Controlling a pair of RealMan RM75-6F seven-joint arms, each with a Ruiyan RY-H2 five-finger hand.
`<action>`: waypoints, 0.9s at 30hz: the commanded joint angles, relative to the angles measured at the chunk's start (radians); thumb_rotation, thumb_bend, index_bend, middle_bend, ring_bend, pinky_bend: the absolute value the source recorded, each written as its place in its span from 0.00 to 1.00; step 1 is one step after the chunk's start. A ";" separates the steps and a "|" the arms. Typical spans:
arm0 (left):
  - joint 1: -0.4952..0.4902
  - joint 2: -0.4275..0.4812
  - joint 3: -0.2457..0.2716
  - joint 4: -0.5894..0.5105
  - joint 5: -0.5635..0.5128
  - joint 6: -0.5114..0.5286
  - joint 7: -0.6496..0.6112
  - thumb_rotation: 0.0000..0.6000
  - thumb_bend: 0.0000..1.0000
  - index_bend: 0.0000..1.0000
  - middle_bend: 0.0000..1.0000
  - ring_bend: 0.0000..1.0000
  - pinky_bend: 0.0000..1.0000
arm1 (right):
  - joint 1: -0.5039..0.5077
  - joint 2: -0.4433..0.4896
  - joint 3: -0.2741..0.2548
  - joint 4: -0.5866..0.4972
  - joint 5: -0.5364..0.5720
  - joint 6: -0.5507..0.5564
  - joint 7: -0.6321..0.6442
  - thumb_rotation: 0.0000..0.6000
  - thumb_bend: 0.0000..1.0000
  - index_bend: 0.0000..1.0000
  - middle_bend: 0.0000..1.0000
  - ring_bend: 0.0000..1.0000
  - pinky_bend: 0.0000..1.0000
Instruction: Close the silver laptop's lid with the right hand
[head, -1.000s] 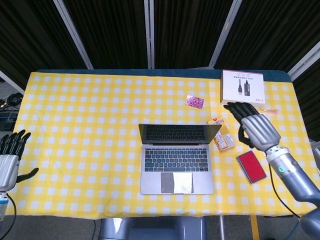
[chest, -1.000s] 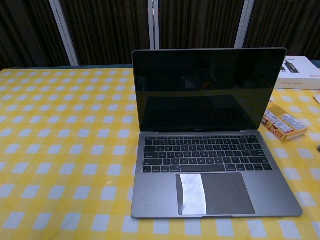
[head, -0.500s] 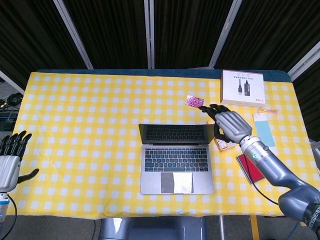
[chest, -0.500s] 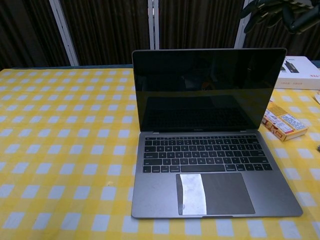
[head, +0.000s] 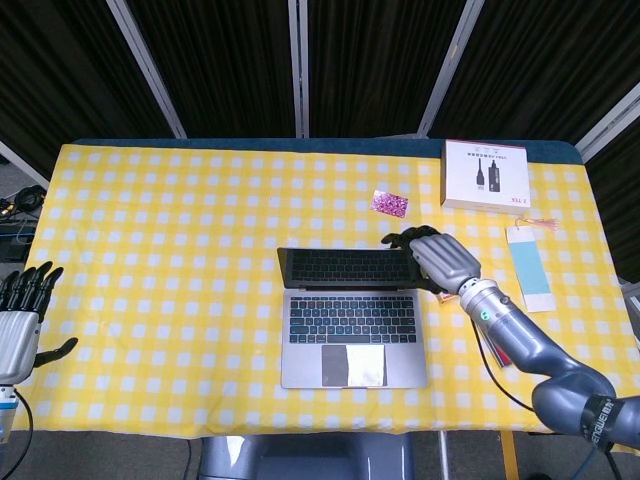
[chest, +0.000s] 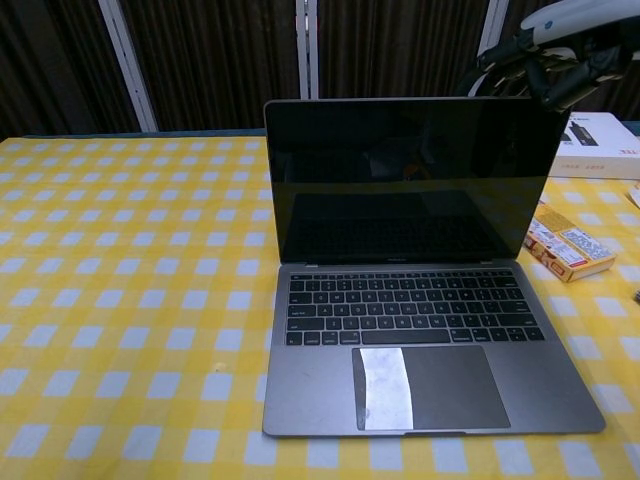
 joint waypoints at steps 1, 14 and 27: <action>-0.002 0.001 0.000 0.001 -0.004 -0.006 -0.003 1.00 0.00 0.00 0.00 0.00 0.00 | 0.009 -0.002 -0.011 -0.018 0.020 0.007 -0.009 1.00 1.00 0.24 0.27 0.16 0.14; -0.006 0.004 0.003 0.001 -0.006 -0.018 -0.007 1.00 0.00 0.00 0.00 0.00 0.00 | -0.030 0.028 -0.046 -0.114 -0.092 0.018 0.015 1.00 1.00 0.24 0.28 0.17 0.15; -0.007 0.005 0.007 -0.003 -0.004 -0.021 -0.007 1.00 0.00 0.00 0.00 0.00 0.00 | -0.087 0.054 -0.119 -0.197 -0.292 0.020 -0.002 1.00 1.00 0.24 0.27 0.17 0.16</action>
